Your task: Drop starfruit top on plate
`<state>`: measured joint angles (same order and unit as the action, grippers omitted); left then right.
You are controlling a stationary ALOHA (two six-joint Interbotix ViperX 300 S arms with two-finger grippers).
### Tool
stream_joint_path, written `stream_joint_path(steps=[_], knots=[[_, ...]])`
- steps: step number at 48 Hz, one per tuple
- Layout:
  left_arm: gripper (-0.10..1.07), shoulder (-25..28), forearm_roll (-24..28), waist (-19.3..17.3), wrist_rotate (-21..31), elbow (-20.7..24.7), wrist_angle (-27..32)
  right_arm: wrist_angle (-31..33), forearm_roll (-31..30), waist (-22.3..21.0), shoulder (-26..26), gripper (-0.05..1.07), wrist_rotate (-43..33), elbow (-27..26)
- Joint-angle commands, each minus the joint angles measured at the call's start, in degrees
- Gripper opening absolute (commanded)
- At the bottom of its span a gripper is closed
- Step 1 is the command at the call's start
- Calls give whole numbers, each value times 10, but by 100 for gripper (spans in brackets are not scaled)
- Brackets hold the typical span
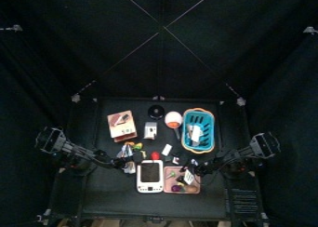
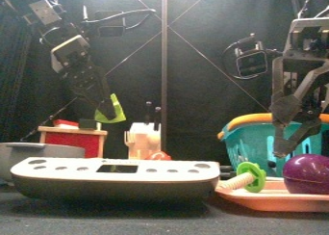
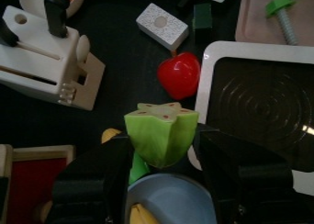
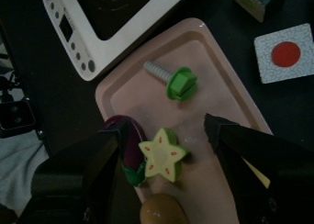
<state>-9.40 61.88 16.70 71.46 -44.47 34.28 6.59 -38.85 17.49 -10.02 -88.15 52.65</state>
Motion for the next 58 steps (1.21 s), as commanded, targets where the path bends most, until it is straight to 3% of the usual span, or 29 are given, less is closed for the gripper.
stream_joint_path(steps=[1,8,24,33,37,42,49,58], knots=[[45,-2,18,11,-1,19,-1,-2,-4,1,-15,96,1,-20],[45,-1,76,35,6,39,-2,-2,-35,-2,-27,96,0,-54],[45,26,99,35,17,91,-36,-4,-44,-59,-33,96,1,-97],[46,47,107,35,17,111,-63,-43,-118,-101,-33,96,-1,-126],[51,50,113,35,16,119,-64,-54,-118,-127,-33,96,-7,-131],[52,73,121,35,17,146,-90,-51,-75,-144,-65,96,-6,-110],[52,152,120,35,15,215,-149,-37,-11,-155,-146,96,-6,-27],[54,222,90,20,14,258,-247,-10,5,-161,-151,96,-5,5]])
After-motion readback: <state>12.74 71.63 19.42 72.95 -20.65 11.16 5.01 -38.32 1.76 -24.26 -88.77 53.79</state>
